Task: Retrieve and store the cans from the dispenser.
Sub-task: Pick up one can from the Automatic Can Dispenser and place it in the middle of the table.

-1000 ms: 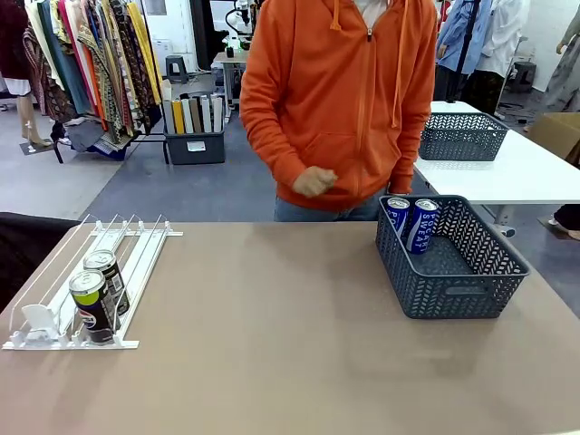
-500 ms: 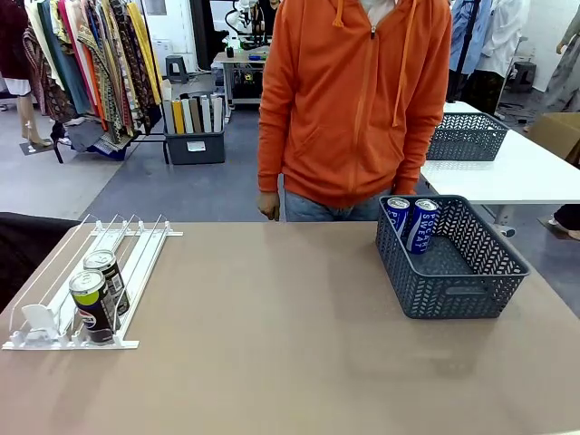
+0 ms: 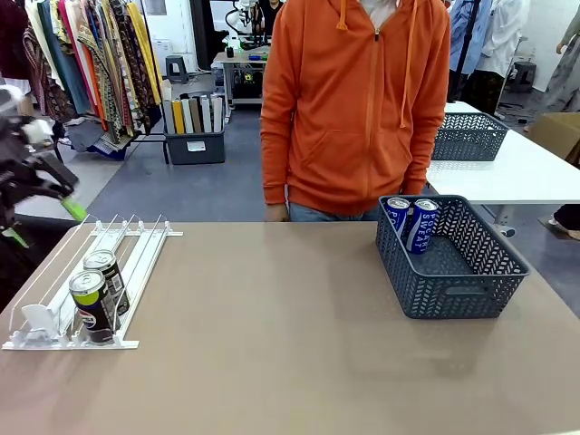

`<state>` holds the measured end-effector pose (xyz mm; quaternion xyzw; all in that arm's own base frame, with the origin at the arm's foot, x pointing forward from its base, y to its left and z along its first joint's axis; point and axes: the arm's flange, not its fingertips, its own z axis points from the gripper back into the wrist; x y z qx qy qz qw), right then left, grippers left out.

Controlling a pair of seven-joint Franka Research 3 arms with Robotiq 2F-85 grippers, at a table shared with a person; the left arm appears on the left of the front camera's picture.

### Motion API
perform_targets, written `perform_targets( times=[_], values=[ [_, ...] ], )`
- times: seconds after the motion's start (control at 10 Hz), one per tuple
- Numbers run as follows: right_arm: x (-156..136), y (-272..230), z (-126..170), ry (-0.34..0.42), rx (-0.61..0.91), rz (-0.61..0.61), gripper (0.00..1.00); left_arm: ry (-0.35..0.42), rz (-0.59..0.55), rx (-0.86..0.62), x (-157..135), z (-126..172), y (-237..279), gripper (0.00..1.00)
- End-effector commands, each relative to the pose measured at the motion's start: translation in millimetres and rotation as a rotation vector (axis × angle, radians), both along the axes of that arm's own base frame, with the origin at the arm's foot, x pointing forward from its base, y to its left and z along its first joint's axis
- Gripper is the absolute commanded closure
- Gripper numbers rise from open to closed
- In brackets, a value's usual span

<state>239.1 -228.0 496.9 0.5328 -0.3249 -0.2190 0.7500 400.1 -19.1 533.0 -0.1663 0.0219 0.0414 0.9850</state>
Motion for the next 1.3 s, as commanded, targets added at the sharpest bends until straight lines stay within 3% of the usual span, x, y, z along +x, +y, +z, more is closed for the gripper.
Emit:
perform_targets(
  times=[0.0,0.1,0.2,0.3,0.4,0.5,0.7,0.9,1.2],
  values=[
    [3,0,1,-0.040,0.006,-0.002,0.00,-0.030,0.001,0.280,4,-19,-24,0.00],
    [3,0,1,-0.040,0.006,-0.002,0.00,-0.084,0.020,0.329,8,-27,-37,0.00],
    [3,0,1,-0.040,0.006,-0.002,0.00,-0.189,0.024,0.347,10,-31,-41,0.00],
    [3,0,1,-0.040,0.006,-0.002,0.00,-0.227,0.000,0.311,11,-32,-41,0.00],
    [3,0,1,-0.040,0.006,-0.002,0.00,-0.221,-0.009,0.273,10,-32,-40,0.00],
    [3,0,1,-0.040,0.006,-0.002,0.00,-0.171,-0.025,0.329,13,-24,-52,0.00],
    [3,0,1,-0.040,0.006,-0.002,0.00,-0.171,-0.025,0.329,13,-24,-52,0.00],
    [3,0,1,-0.040,0.006,-0.002,0.00,-0.198,-0.023,0.357,15,-33,-50,0.00],
    [3,0,1,-0.040,0.006,-0.002,0.00,-0.135,0.034,0.399,4,-62,-38,0.00]
  ],
)
